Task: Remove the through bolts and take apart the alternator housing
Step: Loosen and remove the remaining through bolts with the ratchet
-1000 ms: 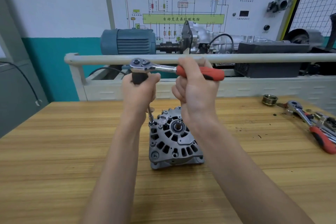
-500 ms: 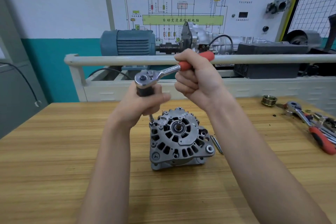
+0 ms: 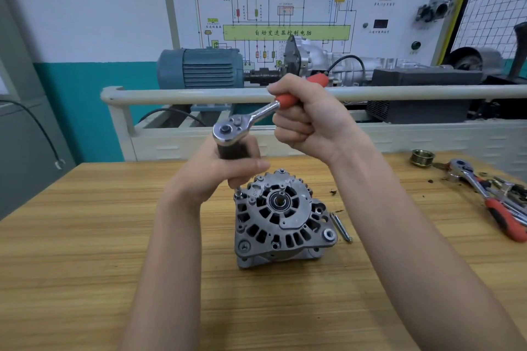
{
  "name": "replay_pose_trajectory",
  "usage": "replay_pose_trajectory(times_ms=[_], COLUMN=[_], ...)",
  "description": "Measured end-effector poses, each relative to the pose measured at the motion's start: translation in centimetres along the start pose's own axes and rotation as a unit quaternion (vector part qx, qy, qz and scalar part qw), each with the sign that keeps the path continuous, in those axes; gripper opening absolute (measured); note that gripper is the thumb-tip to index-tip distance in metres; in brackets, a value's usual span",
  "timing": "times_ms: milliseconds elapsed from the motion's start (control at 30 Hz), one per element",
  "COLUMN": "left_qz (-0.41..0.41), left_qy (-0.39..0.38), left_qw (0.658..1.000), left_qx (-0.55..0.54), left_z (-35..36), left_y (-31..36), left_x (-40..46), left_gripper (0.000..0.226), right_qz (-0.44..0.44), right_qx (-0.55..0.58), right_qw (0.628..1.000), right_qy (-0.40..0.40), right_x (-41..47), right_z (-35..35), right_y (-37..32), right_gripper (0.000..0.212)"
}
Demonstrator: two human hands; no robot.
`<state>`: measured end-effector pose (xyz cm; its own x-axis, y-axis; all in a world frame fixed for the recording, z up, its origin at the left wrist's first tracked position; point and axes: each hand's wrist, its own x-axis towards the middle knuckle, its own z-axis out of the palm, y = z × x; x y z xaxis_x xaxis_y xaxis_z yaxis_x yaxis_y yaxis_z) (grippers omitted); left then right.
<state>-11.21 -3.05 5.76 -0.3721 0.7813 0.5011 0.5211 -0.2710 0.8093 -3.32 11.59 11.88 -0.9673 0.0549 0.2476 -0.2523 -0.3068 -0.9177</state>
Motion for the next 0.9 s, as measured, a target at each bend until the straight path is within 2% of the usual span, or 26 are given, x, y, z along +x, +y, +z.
replay_pose_trajectory(times_ms=[100,200,267,333,400,500,567,600,667,733,800,900], left_qz=[-0.008,-0.011,-0.017,-0.031,-0.043,-0.018,-0.004,0.001,0.011,0.013,0.017,0.007], left_qy=[0.018,0.174,0.303,0.383,0.351,0.164,0.059,0.03,0.022,0.07,0.185,0.402], left_qw=[1.0,0.983,0.952,0.923,0.935,0.986,0.998,0.999,0.999,0.997,0.981,0.914], left_qx=[-0.004,-0.06,-0.039,0.001,0.02,0.015,0.03,0.042,0.043,-0.012,-0.059,-0.048], left_z=[0.3,1.1,2.1,3.0,2.9,1.5,0.6,0.4,0.4,0.5,1.2,3.0], left_y=[0.1,0.1,0.0,0.1,0.2,0.4,0.5,0.5,0.5,0.5,0.3,0.0], left_x=[0.1,1.0,1.9,2.6,2.5,1.3,0.4,0.1,-0.1,0.1,1.0,2.5], left_gripper=[0.029,0.039,0.045,0.045,0.04,0.03,0.022,0.019,0.019,0.022,0.028,0.033], right_qz=[-0.01,-0.098,-0.157,-0.173,-0.148,-0.065,-0.021,-0.012,-0.015,-0.047,-0.104,-0.195], right_qx=[0.029,0.083,0.103,0.118,0.129,0.102,0.058,0.04,0.034,0.063,0.091,0.095], right_qw=[0.999,0.987,0.972,0.966,0.969,0.987,0.997,0.999,0.999,0.996,0.986,0.963], right_qy=[0.016,0.098,0.138,0.153,0.15,0.105,0.048,0.029,0.02,0.047,0.097,0.159], right_x=[-0.1,-0.9,-1.5,-1.9,-1.9,-1.4,-1.1,-0.9,-0.8,-0.9,-1.3,-2.1], right_z=[0.2,0.6,0.9,0.9,0.4,-0.5,-0.7,-0.6,-0.2,0.3,0.8,2.0], right_y=[0.3,2.0,3.1,3.4,3.0,1.7,0.8,0.6,0.5,1.0,2.1,3.7], right_gripper=[0.055,0.045,0.04,0.037,0.041,0.052,0.055,0.055,0.055,0.05,0.045,0.036])
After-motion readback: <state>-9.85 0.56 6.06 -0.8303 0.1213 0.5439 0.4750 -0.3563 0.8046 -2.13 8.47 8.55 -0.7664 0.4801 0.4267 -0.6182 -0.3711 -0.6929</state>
